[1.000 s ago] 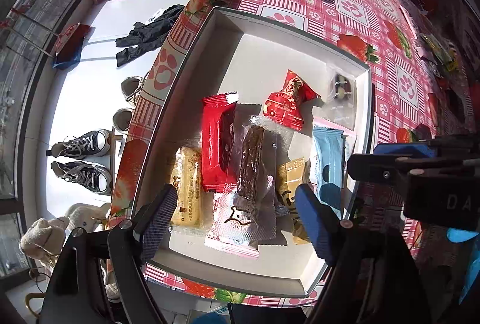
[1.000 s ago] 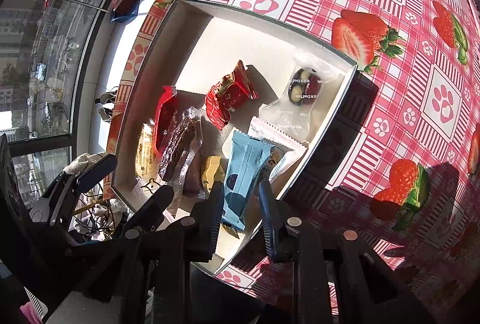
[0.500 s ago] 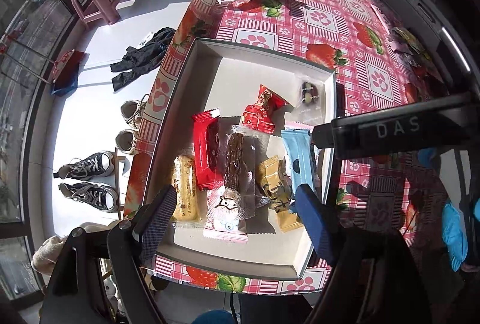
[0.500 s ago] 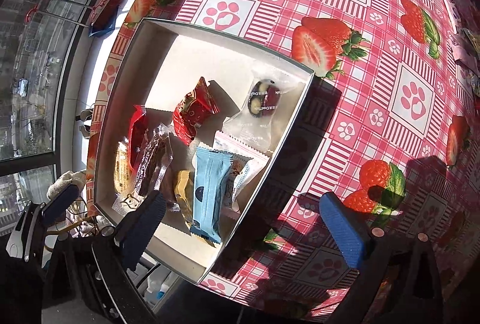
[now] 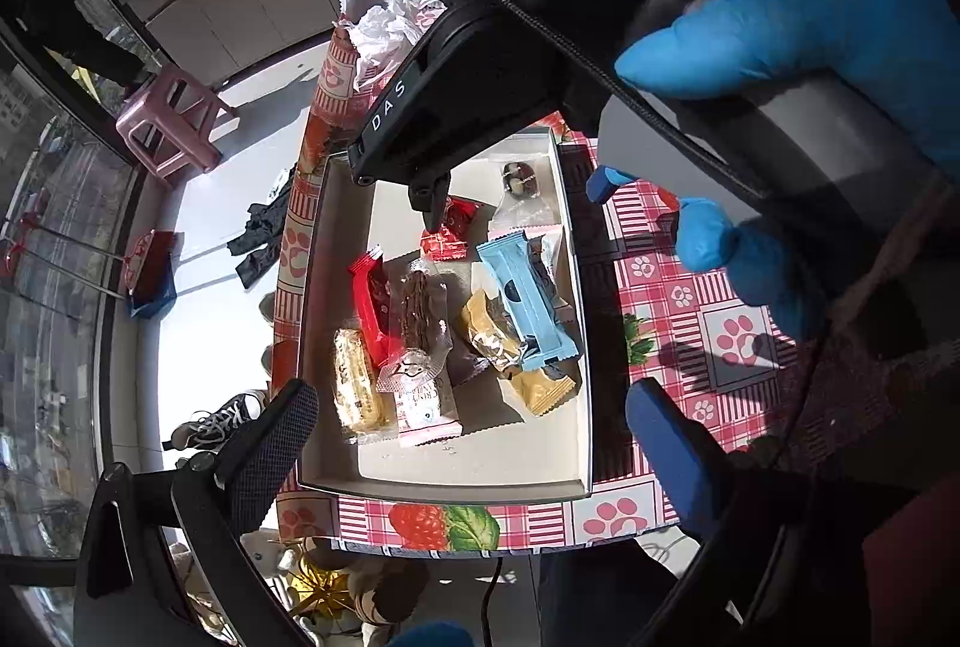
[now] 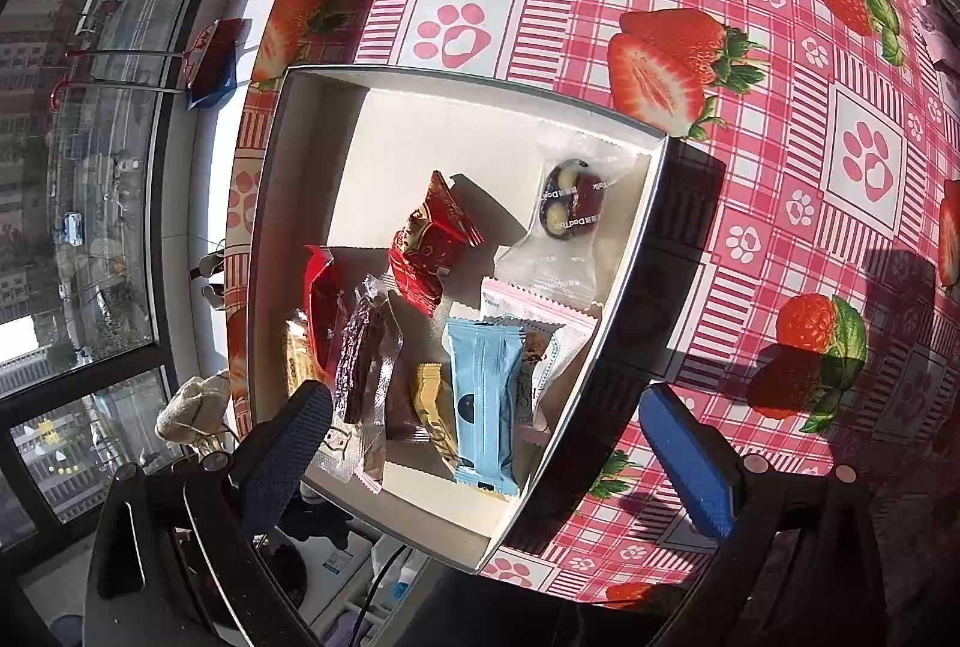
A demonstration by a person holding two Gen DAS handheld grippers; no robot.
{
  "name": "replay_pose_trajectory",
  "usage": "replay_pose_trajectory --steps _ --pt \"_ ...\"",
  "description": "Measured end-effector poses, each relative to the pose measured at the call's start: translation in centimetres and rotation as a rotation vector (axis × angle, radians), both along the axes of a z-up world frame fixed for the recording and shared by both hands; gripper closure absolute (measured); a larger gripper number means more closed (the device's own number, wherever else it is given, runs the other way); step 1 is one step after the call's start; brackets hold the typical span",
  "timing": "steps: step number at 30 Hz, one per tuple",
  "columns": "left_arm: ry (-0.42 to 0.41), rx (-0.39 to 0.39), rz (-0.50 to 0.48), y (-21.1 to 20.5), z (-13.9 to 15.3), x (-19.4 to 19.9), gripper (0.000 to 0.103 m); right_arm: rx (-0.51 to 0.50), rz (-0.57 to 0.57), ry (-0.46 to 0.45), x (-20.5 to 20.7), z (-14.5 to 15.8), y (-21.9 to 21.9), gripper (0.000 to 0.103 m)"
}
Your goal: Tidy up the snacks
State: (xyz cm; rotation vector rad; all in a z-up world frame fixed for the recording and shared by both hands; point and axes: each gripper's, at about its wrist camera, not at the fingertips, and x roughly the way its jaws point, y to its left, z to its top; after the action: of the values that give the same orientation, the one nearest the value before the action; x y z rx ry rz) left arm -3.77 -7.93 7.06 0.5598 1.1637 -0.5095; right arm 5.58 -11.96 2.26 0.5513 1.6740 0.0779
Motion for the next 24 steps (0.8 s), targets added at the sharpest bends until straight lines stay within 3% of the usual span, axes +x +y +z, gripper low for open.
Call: replay_pose_trajectory --steps 9,14,19,24 --pt "-0.035 0.021 -0.041 -0.1 -0.4 -0.4 0.0 0.093 0.072 0.008 0.1 -0.2 5.4 0.0" --pt "-0.017 -0.02 -0.037 0.5 -0.3 0.1 0.0 0.112 0.1 -0.02 0.9 0.6 7.2 0.0" --pt "0.102 -0.125 -0.037 1.0 -0.7 0.7 0.0 0.118 0.156 -0.051 1.7 1.1 8.6 0.0" --pt "0.097 -0.169 -0.038 1.6 -0.9 0.9 0.0 0.113 0.217 -0.078 2.2 1.6 10.2 0.0"
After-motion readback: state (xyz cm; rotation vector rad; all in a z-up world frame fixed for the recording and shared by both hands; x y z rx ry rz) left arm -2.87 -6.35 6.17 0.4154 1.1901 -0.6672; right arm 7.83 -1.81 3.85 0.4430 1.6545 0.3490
